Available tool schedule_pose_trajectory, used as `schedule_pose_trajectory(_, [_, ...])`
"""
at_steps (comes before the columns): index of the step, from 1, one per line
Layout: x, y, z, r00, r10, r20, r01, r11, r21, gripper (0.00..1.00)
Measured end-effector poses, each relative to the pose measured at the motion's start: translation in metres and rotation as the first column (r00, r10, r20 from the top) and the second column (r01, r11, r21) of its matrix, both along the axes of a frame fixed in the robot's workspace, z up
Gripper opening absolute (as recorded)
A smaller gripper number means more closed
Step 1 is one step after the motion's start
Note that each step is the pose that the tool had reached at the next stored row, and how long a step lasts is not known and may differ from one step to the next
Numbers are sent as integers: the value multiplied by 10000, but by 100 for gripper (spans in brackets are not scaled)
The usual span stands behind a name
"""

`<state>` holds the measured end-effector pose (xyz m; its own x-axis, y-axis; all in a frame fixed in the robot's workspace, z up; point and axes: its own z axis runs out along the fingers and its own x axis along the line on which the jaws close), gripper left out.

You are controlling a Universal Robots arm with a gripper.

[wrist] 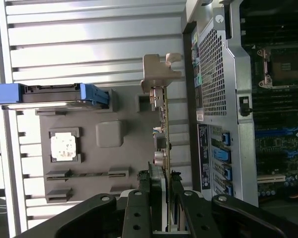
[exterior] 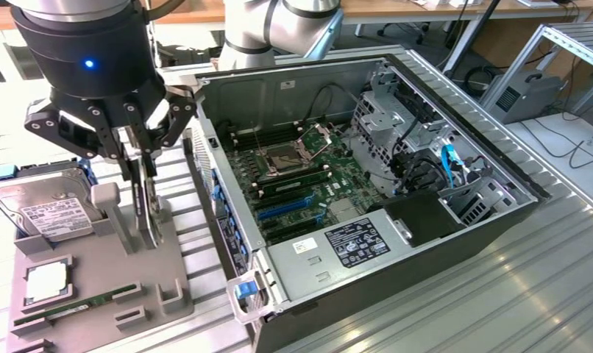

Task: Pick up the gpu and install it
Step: 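Pick up the gpu and move the gpu toward the slot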

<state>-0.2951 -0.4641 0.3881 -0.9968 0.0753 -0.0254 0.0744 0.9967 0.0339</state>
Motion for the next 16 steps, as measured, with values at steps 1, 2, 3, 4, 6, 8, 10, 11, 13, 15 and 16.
schedule_pose_trajectory(1, [0,0,7,10000,0,-1,0,10000,0,27])
schedule_pose_trajectory(2, [0,0,14,10000,0,0,0,10000,0,27])
schedule_pose_trajectory(3, [0,0,22,10000,0,0,0,10000,1,27])
schedule_pose_trajectory(4, [0,0,35,10000,0,-1,0,10000,-1,27])
schedule_pose_trajectory(6, [1,0,54,10000,0,0,0,10000,0,27])
schedule_pose_trajectory(8, [2,0,71,10000,0,0,0,10000,0,27])
schedule_pose_trajectory(10, [2,0,84,10000,0,0,0,10000,1,27])
schedule_pose_trajectory(11, [2,0,91,10000,0,0,0,10000,0,27])
schedule_pose_trajectory(13, [2,0,106,10000,-1,0,1,10000,0,27])
schedule_pose_trajectory(15, [2,0,121,10000,0,0,0,10000,0,27])
schedule_pose_trajectory(16, [2,0,129,10000,0,0,0,10000,0,27])
